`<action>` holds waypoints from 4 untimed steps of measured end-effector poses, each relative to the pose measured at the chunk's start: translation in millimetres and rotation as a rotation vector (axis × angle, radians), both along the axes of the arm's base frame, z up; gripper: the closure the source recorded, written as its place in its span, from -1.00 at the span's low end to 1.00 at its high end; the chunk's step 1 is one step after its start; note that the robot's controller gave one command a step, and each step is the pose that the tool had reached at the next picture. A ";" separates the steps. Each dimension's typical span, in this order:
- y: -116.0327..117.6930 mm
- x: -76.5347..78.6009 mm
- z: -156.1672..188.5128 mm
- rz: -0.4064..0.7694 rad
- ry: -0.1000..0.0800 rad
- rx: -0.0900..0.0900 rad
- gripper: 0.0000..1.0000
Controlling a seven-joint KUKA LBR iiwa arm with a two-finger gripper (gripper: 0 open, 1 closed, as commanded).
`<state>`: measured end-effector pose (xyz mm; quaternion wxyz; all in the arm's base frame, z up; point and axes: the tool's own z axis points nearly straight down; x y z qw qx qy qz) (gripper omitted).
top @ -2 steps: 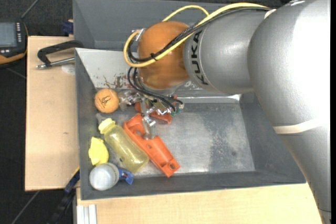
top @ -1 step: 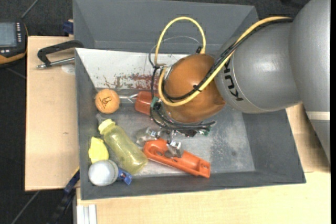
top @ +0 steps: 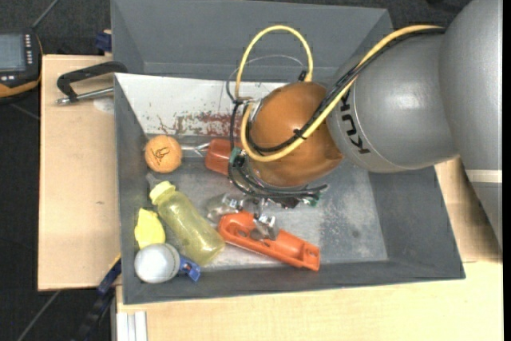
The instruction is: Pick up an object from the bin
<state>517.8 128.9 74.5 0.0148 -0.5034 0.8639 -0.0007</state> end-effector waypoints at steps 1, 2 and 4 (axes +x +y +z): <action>0.1 -0.4 2.5 0.000 0.001 0.000 1.00; 0.6 -1.0 18.6 0.000 0.001 0.001 1.00; 1.1 -1.8 52.0 -0.001 0.003 0.002 1.00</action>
Offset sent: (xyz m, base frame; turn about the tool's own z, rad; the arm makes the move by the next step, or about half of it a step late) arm 0.0000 -0.0001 0.0155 0.0000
